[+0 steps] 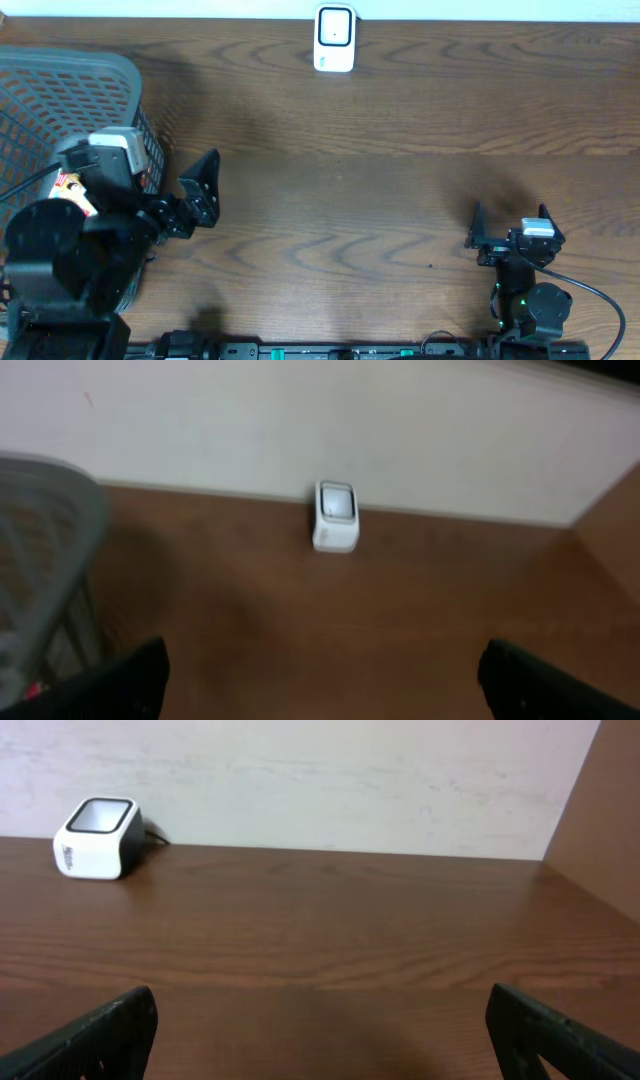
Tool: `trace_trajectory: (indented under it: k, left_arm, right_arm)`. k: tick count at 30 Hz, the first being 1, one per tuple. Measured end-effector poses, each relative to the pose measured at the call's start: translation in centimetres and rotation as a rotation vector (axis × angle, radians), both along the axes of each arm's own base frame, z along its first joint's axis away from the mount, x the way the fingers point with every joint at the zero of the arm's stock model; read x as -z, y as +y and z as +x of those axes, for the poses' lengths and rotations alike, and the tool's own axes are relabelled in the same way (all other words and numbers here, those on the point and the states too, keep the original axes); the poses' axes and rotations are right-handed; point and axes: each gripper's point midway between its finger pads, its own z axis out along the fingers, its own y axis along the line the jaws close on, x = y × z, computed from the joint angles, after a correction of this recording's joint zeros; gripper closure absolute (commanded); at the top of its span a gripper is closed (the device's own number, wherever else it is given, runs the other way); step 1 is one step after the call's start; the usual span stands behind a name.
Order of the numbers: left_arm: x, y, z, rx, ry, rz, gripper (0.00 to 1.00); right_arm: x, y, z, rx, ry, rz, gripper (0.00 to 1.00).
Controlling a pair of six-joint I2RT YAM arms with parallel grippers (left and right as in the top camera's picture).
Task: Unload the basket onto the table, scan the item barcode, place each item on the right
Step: 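Reach the left gripper into the basket and grasp the yellow snack bag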
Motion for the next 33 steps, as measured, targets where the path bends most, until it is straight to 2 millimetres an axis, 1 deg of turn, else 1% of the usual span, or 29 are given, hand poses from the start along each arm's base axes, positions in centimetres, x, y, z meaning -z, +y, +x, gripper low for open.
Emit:
trace_trajectory:
  k: [2, 5, 7, 9, 12, 13, 14, 17, 18, 19, 21, 22, 24, 25, 27, 29, 31, 33]
  left_arm:
    - [1.3, -0.3, 0.3, 0.014, 0.060, -0.005, 0.01]
    - [2.3, -0.3, 1.4, 0.010, 0.111, -0.022, 0.02]
    - [2.6, 0.3, 2.0, -0.039, 0.138, -0.034, 0.02]
    - [2.2, 1.6, 2.8, -0.130, 0.153, -0.043, 0.02]
    - [0.4, 4.3, 3.5, -0.295, 0.164, -0.036, 0.02]
    - [-1.1, 6.4, 4.0, -0.415, 0.156, -0.035, 0.02]
    - [-1.3, 7.6, 4.2, -0.476, 0.168, -0.037, 0.02]
    - [-1.5, 12.5, 4.0, -0.735, 0.232, -0.068, 0.02]
    - [-1.1, 13.8, 3.9, -0.801, 0.259, -0.088, 0.02]
    - [-0.2, 15.2, 3.6, -0.882, 0.301, -0.113, 0.02]
    - [3.0, 18.0, 2.1, -1.064, 0.436, -0.183, 0.02]
    - [3.8, 18.7, 1.7, -1.126, 0.466, -0.226, 0.02]
    - [7.0, 21.5, -0.2, -1.328, 0.600, -0.301, 0.02]
    - [8.0, 22.4, -0.7, -1.394, 0.638, -0.333, 0.02]
    - [9.4, 23.9, -1.6, -1.503, 0.684, -0.387, 0.02]
    - [10.7, 25.1, -1.9, -1.579, 0.723, -0.424, 0.02]
    - [12.0, 25.9, -2.0, -1.628, 0.758, -0.447, 0.02]
    - [13.6, 26.2, -2.1, -1.675, 0.798, -0.470, 0.02]
  right_arm:
    - [0.0, 0.0, 0.0, 0.000, 0.000, 0.000, 0.01]
    - [0.0, 0.0, 0.0, 0.000, 0.000, 0.000, 0.01]
    - [0.0, 0.0, 0.0, 0.000, 0.000, 0.000, 0.01]
    - [0.0, 0.0, 0.0, 0.000, 0.000, 0.000, 0.01]
    - [0.0, 0.0, 0.0, 0.000, -0.001, 0.000, 0.01]
    - [0.0, 0.0, 0.0, 0.000, -0.001, 0.000, 0.01]
    - [0.0, 0.0, 0.0, 0.000, 0.000, 0.000, 0.01]
    - [0.0, 0.0, 0.0, 0.000, -0.001, 0.000, 0.01]
    - [0.0, 0.0, 0.0, 0.000, 0.000, 0.000, 0.01]
    - [0.0, 0.0, 0.0, 0.000, 0.000, 0.000, 0.01]
    - [0.0, 0.0, 0.0, 0.000, 0.000, 0.000, 0.01]
    - [0.0, 0.0, 0.0, 0.000, 0.000, 0.000, 0.01]
    - [0.0, 0.0, 0.0, 0.000, 0.000, 0.000, 0.01]
    - [0.0, 0.0, 0.0, 0.000, 0.000, 0.000, 0.01]
    - [0.0, 0.0, 0.0, 0.000, 0.000, 0.000, 0.01]
    - [0.0, 0.0, 0.0, 0.000, 0.000, 0.000, 0.01]
    - [0.0, 0.0, 0.0, 0.000, 0.000, 0.000, 0.01]
    - [0.0, 0.0, 0.0, 0.000, 0.000, 0.000, 0.01]
